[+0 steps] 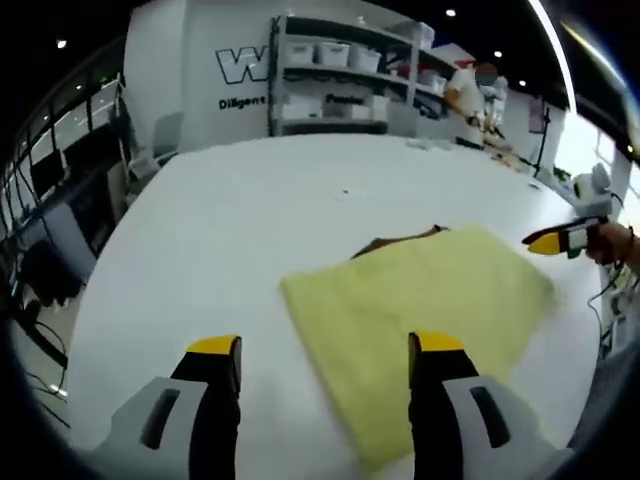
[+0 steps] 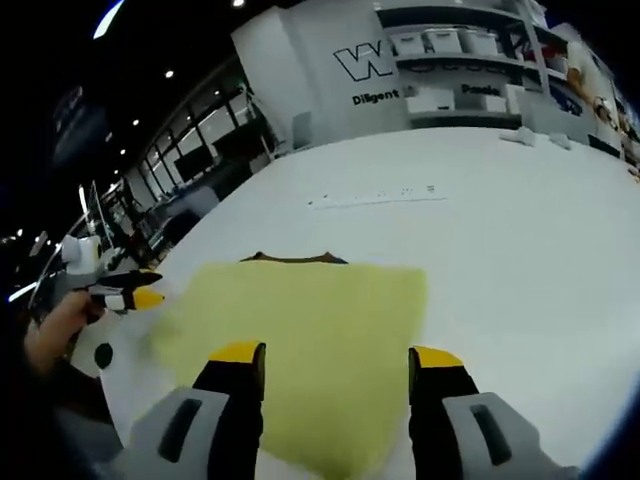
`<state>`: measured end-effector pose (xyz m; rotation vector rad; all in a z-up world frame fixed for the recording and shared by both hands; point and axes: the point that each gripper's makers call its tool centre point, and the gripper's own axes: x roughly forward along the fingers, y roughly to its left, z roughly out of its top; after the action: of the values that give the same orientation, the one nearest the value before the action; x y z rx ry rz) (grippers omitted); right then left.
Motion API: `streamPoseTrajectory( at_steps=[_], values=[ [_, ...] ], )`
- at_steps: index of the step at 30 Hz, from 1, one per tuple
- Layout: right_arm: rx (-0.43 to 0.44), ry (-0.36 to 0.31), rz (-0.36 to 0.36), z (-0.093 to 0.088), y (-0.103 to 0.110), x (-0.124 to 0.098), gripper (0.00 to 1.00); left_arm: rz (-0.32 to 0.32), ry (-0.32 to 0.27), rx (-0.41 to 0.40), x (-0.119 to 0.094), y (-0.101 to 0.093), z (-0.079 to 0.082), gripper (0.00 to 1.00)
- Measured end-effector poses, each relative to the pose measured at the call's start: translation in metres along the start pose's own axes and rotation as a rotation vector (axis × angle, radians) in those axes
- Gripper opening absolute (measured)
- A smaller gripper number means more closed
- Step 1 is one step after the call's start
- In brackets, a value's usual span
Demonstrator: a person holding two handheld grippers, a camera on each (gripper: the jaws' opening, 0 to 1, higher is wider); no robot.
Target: Fold the garment on the visible template until the final outline fits inside the template.
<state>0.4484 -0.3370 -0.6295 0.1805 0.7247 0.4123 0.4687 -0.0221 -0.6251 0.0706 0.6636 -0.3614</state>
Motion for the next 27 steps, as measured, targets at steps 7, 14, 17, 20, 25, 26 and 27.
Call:
streamPoseTrajectory(
  at_steps=[7, 14, 17, 20, 25, 26, 27],
  values=[
    [-0.019, 0.030, 0.005, -0.020, 0.004, -0.015, 0.55, -0.058, 0.001, 0.031, -0.019, -0.015, -0.014, 0.62],
    [-0.037, 0.059, 0.019, -0.039, 0.002, -0.023, 0.54, -0.105, 0.008, 0.003, -0.034, -0.025, -0.035, 0.55],
    [-0.048, 0.071, 0.045, -0.047, 0.005, -0.026, 0.54, -0.131, 0.035, 0.053, -0.039, -0.029, -0.048, 0.53],
    [-0.097, 0.099, 0.059, -0.059, 0.005, -0.030, 0.55, -0.153, 0.040, 0.061, -0.043, -0.034, -0.056, 0.48],
    [-0.138, 0.127, 0.095, -0.077, 0.009, -0.035, 0.51, -0.160, 0.083, 0.052, -0.040, -0.036, -0.069, 0.43],
    [-0.144, 0.136, 0.105, -0.081, 0.011, -0.036, 0.50, -0.160, 0.090, 0.059, -0.040, -0.036, -0.071, 0.42],
    [-0.149, 0.138, 0.107, -0.082, 0.011, -0.037, 0.48, -0.156, 0.094, 0.060, -0.040, -0.036, -0.072, 0.41]
  ],
)
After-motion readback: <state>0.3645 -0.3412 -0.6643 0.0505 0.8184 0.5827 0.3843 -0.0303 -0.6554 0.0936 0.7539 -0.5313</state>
